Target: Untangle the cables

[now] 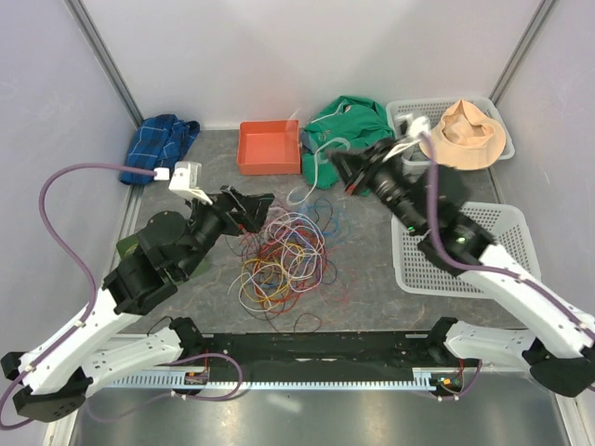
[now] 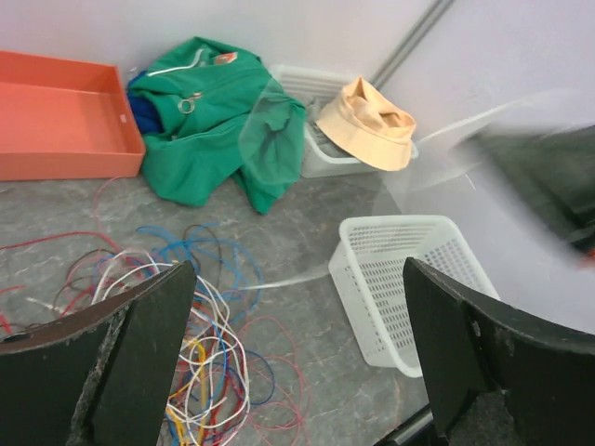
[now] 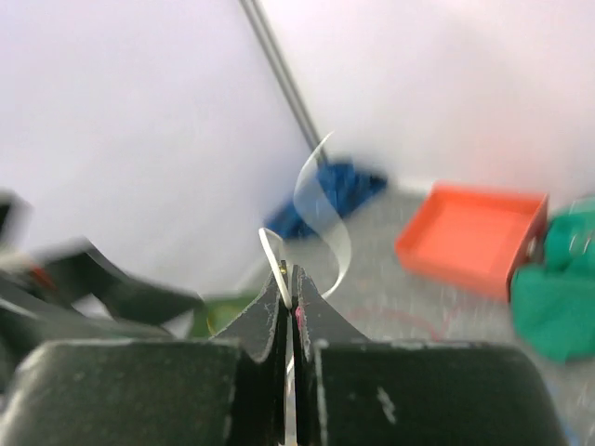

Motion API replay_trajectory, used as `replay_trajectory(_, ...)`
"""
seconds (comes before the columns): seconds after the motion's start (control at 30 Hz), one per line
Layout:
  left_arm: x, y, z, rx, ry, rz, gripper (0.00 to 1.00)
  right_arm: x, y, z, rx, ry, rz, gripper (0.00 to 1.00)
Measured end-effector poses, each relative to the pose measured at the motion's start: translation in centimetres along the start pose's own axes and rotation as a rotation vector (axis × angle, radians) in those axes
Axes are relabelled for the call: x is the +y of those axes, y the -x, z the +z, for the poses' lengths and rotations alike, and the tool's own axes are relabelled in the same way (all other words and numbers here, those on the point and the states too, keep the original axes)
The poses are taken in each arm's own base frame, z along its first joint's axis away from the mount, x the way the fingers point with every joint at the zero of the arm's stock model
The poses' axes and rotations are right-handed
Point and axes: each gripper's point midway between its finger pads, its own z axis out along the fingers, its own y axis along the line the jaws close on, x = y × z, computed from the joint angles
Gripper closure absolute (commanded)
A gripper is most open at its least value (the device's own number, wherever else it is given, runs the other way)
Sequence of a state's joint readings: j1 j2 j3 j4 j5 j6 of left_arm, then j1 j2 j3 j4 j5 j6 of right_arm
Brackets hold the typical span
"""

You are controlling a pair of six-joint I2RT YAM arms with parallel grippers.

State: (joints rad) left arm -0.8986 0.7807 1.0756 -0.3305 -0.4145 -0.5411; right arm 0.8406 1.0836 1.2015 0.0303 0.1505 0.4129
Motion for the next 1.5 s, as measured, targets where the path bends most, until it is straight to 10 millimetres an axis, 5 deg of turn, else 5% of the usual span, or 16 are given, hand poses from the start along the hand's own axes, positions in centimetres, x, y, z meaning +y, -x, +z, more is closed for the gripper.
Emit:
replay_trajectory(0.13,1.3,-1.3,0.1,-0.02,0.021,-0.005,0.02,2.2,8.5,-2.0,-0.132,-0.003,-0.012,1.0)
replay_trajectory(0.27,2.1,-3.8,1.1,0.005,0.028,-0.002,0.03,2.8,12.2,-3.5,-0.175,-0.023,-0.026,1.0)
replay_trajectory(0.57,3.8,-9.6,2.1,0.101,0.033,-0.035,0.08,-0.7,8.0,-3.4,-0.038,-0.17,-0.085,1.0)
replay_trajectory(0.73,5.5,-12.4,1.5,0.157,0.083,-0.097,0.1,-4.5,3.5,-3.1,0.062,-0.311,-0.13,1.0)
replay_trajectory(1.0,8.9,-15.4,-0.3,0.228,0.237,-0.185,0.1,-10.6,0.5,-1.8,0.125,-0.472,-0.129,1.0)
replay_trajectory(1.23,10.4,-17.8,-1.1,0.286,0.301,-0.216,0.1,-14.8,2.1,-3.3,0.059,-0.641,-0.12,1.0)
replay_trajectory(1.5,10.6,-19.3,-1.0,0.336,0.321,-0.231,0.11,-21.0,6.2,-10.9,-0.142,-0.933,-0.089,1.0)
